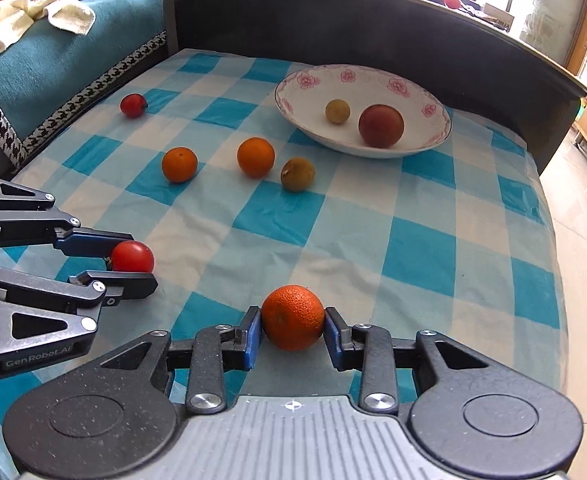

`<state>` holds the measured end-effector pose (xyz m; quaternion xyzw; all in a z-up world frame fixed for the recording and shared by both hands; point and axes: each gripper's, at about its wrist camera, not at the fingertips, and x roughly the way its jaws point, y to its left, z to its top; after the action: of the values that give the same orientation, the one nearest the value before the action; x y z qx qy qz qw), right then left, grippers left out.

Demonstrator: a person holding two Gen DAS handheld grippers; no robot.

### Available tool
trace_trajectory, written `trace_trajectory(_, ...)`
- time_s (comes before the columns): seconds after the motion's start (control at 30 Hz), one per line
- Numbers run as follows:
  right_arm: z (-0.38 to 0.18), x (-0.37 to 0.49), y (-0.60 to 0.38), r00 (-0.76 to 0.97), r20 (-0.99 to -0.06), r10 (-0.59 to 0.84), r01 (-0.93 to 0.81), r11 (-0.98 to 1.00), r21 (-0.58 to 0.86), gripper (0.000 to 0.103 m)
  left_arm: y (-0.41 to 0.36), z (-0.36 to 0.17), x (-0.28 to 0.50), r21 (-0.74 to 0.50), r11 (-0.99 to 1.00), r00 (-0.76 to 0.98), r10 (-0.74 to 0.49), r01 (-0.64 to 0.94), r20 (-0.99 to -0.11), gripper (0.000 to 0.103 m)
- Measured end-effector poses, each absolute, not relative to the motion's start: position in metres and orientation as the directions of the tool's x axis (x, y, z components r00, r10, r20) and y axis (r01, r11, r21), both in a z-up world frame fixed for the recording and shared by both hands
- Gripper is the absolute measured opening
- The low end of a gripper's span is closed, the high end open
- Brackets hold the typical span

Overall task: Organize fruits
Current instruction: 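Carry the cherry tomato and the orange over the white plate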

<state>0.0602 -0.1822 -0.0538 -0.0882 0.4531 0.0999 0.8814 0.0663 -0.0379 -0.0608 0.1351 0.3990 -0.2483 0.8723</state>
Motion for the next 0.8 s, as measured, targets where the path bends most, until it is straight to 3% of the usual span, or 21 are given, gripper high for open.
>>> trace_trajectory(0.4,-0.057,0.063,-0.191,0.583,-0.798,0.153,-0.281,0.959,-0.022,0.033,-0.035,-0.062,0.065,0.055,0.837,0.573,-0.323,0.544,-0.753,0.044)
trace_trajectory(0.53,-0.057,0.062,-0.198,0.590,-0.789,0.172,-0.279,0.960,0.001,0.040,-0.035,-0.061,0.066,0.049,0.841,0.567,-0.319,0.538,-0.760,0.044)
trace_trajectory(0.7,-0.056,0.061,-0.203,0.588,-0.788,0.181,-0.270,0.963,0.020,0.037,-0.033,-0.060,0.068,0.025,0.847,0.548,-0.321,0.531,-0.772,0.044)
trace_trajectory(0.8,-0.056,0.063,-0.202,0.584,-0.792,0.176,-0.269,0.963,0.016,0.029,-0.035,-0.059,0.068,0.030,0.843,0.541,-0.317,0.538,-0.779,0.040)
